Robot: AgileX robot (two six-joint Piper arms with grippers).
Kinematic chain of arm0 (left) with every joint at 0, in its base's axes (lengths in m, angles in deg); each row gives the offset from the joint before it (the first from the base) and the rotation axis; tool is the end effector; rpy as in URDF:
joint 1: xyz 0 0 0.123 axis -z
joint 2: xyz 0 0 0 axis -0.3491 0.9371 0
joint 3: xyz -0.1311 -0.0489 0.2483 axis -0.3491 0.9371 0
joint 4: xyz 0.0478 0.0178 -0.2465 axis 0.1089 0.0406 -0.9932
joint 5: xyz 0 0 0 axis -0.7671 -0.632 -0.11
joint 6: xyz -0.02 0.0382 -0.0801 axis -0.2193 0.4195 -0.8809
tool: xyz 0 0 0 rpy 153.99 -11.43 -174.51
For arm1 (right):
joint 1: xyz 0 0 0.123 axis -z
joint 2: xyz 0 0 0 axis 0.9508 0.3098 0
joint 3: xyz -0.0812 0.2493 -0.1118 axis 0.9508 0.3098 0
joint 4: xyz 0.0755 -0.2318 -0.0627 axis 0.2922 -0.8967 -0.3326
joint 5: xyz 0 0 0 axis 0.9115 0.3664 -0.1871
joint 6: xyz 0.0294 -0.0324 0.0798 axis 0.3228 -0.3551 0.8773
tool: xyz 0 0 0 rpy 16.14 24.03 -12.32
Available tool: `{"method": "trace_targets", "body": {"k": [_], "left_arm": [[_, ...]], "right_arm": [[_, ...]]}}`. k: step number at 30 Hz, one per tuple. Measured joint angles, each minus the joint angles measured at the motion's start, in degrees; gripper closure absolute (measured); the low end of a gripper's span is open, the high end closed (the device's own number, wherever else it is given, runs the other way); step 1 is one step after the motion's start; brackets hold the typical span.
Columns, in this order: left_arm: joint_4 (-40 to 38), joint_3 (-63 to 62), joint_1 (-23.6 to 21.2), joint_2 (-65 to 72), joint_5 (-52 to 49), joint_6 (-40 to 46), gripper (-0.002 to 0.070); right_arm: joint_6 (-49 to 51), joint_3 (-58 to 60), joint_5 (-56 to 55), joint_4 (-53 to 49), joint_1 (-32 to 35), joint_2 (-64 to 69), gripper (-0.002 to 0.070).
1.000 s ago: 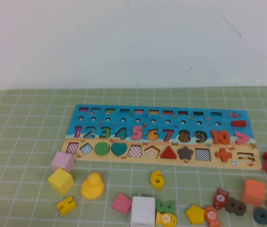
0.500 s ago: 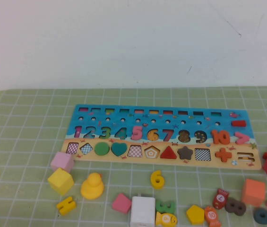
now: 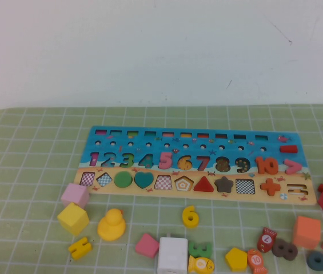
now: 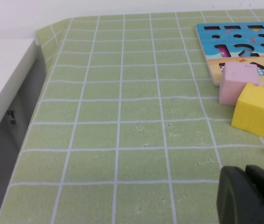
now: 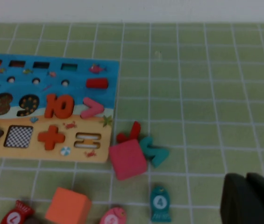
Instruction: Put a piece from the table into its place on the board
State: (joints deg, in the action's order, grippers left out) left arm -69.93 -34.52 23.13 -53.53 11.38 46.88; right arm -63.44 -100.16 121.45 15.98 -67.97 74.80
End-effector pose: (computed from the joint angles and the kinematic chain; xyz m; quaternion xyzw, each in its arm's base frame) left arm 0.0536 -0.0020 0.1791 -0.0098 0.7861 -0.0328 0.6172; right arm 0.1472 -0.0058 0.3457 -0.0195 0.8758 -0.0162 0.4820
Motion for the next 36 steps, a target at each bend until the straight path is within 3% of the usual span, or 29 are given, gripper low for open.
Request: {"method": "trace_targets", "body": {"k": [7,12,16,23,28,33,36], "left_arm": [[0.0,0.0,0.0,0.0,0.0,0.0,0.0677],[0.0,0.0,0.0,0.0,0.0,0.0,0.0677],[0.0,0.0,0.0,0.0,0.0,0.0,0.0677],[0.0,0.0,0.0,0.0,0.0,0.0,0.0677],[0.0,0.0,0.0,0.0,0.0,0.0,0.0677],[0.0,0.0,0.0,0.0,0.0,0.0,0.0677],[0.0,0.0,0.0,0.0,0.0,0.0,0.0677]], "right_arm": [[-1.08,-3.8,2.04,10.99,-0.16,19.21,0.0669],[-1.63,-9.96,2.69,13.61,-7.35,33.89,0.0556],[2.17,-16.48,2.79,13.49,-17.53,42.52,0.0465],[13.78,-29.65,6.22,7.39,-30.83,54.35,0.0439],[18.82,-37.45,10.81,3.91,-36.38,62.25,0.0395],[21.22,-45.87,16.32,3.3,-39.98,68.99,0.0265],[22.55,-48.24,17.25,3.3,-39.96,71.17,0.0232]]}}
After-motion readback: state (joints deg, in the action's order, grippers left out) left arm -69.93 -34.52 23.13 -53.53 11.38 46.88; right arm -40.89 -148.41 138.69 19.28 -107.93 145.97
